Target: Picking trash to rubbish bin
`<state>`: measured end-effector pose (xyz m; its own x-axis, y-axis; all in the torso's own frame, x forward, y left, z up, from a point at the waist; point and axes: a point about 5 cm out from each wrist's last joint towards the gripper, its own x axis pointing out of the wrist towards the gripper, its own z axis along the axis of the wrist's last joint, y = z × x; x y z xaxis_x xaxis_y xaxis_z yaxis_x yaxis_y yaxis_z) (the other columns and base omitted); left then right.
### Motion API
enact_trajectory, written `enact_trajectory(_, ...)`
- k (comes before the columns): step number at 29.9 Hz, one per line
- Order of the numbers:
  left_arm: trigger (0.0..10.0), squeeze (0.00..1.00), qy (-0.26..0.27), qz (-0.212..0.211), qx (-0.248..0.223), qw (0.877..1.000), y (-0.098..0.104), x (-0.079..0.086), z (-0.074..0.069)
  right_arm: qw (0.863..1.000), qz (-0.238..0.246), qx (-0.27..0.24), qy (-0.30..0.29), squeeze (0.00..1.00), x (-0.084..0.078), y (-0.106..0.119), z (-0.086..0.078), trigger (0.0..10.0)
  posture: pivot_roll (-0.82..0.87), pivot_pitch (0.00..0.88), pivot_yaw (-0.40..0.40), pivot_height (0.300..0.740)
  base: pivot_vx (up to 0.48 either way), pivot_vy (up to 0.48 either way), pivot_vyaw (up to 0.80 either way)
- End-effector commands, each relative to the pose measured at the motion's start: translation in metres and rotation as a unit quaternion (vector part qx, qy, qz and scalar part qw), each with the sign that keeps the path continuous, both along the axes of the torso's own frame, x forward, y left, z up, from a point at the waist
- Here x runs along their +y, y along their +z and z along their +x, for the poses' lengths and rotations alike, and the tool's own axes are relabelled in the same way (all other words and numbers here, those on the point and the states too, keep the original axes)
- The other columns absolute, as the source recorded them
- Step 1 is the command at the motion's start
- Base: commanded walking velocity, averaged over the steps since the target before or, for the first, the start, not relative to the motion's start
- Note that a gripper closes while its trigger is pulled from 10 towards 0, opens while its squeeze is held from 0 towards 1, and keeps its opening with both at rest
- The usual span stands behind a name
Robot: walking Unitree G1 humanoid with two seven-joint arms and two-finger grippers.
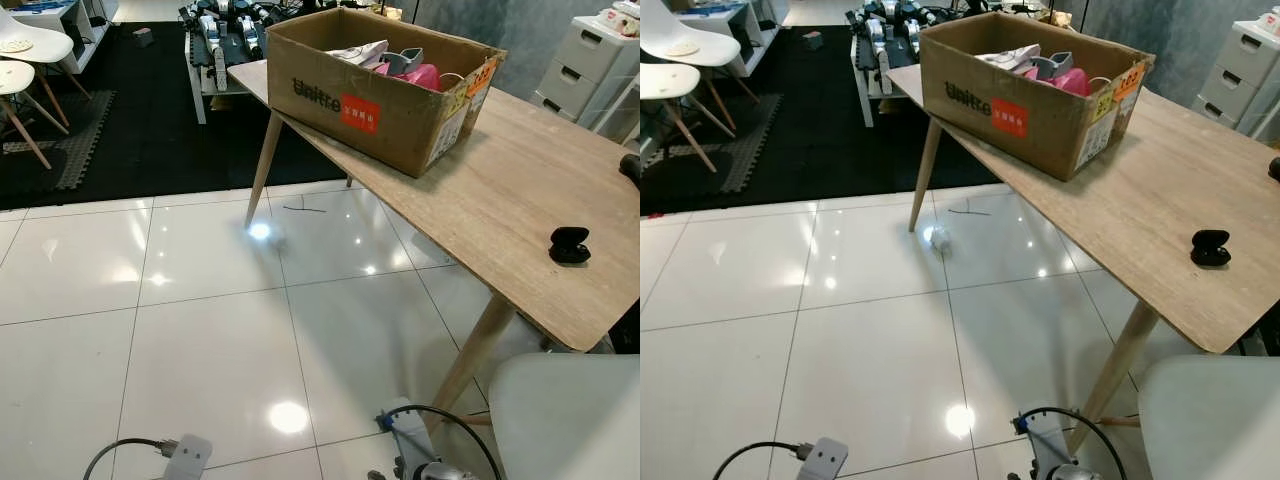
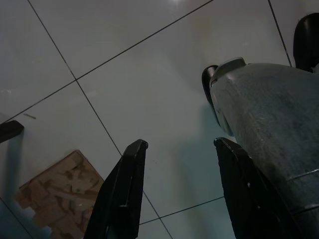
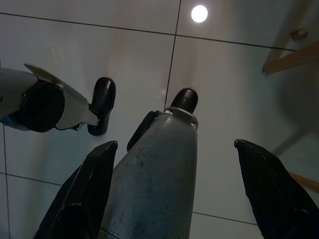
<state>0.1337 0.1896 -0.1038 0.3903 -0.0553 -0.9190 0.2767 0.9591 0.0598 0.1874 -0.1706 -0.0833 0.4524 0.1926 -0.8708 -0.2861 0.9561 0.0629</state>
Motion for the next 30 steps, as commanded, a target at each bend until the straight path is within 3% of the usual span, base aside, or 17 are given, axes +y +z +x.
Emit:
enact_trajectory(1, 10.0, 0.00, -0.013, -0.032, 0.014, 0.999, -0.0038, -0.0211, -0.0057, 1.000, -0.002, 0.006, 0.000, 0.00, -0.0005, -0.0011, -0.0022, 10.0, 0.07, 0.049, -0.026, 0.740, 0.000, 0.000, 0.00)
enact_trajectory(30, 10.0, 0.00, 0.007, -0.039, 0.010, 0.999, -0.0038, -0.0222, -0.0051, 1.000, -0.002, 0.006, -0.003, 0.00, -0.0022, -0.0009, -0.0021, 10.0, 0.07, 0.057, -0.035, 0.740, 0.000, 0.000, 0.00)
